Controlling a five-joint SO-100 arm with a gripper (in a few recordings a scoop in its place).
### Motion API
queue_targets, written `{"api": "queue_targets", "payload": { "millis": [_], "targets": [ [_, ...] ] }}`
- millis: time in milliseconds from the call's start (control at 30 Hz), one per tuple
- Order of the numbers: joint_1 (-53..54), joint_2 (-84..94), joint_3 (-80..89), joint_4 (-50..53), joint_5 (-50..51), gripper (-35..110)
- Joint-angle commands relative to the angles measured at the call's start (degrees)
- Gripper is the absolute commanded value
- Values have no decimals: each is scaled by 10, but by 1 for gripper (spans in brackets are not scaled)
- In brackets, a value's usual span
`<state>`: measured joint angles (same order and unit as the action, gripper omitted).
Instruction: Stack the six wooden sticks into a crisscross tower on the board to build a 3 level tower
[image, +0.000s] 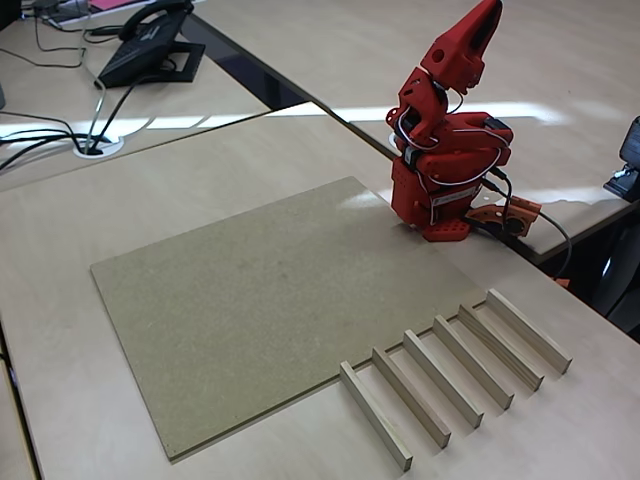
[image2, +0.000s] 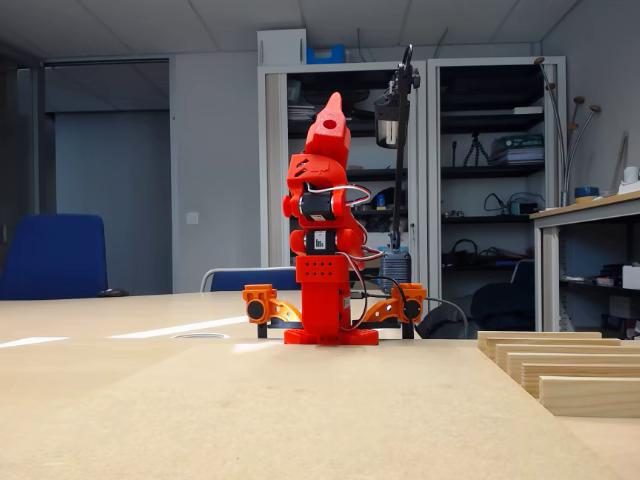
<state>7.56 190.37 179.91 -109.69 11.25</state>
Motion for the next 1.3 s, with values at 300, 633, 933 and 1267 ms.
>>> {"api": "queue_targets", "payload": {
  "millis": [300,633,933,1267],
  "targets": [
    [6,-2,1,-11,8,0],
    [6,-2,1,-11,8,0],
    [6,-2,1,-11,8,0],
    [6,-2,1,-11,45,0]
  ]
}}
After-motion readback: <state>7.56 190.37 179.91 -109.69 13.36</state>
